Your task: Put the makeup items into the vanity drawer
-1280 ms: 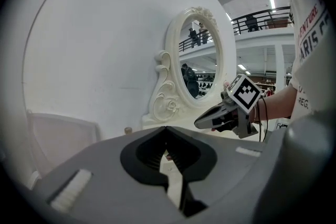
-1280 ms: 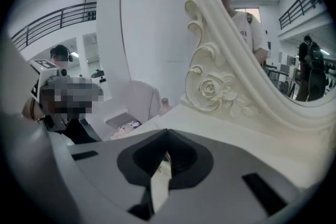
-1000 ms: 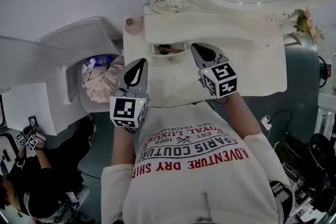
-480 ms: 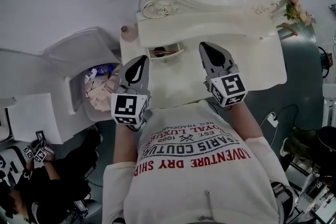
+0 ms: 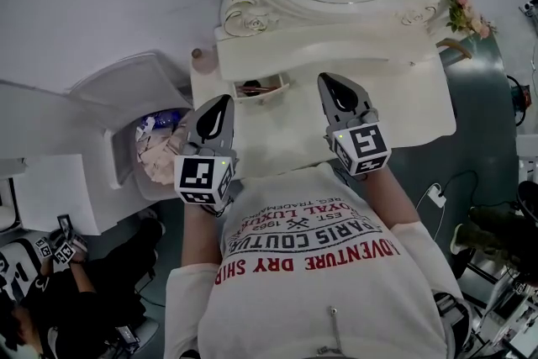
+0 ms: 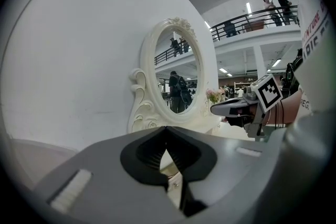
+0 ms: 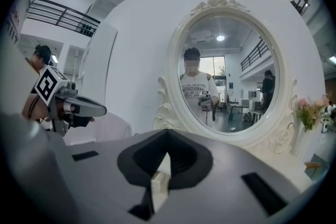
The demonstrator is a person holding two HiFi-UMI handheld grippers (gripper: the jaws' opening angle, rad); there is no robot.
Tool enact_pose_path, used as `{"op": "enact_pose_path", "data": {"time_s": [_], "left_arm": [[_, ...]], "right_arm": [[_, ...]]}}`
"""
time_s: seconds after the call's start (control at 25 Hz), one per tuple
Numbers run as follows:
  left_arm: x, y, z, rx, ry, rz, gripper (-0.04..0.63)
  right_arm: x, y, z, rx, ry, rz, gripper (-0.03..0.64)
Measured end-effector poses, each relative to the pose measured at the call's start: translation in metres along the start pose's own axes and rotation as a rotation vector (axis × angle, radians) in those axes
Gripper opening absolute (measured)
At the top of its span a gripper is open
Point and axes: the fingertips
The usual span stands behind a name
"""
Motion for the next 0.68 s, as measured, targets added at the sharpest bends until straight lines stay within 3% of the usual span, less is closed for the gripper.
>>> {"op": "enact_pose_path", "data": {"time_s": [0.68], "left_arm": [[-0.011,0.005,0.006,0.006,-0.022,0.023,0.011]], "right_arm": [[0.0,0.022,-0.007,0.003,-0.005,0.087,0.006]]}}
Point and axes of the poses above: the fingertips, and each gripper's own axes: x forward along the fingers, y to its left, z out of its top, and after that the axes turned 8 degrees about x, right-handed
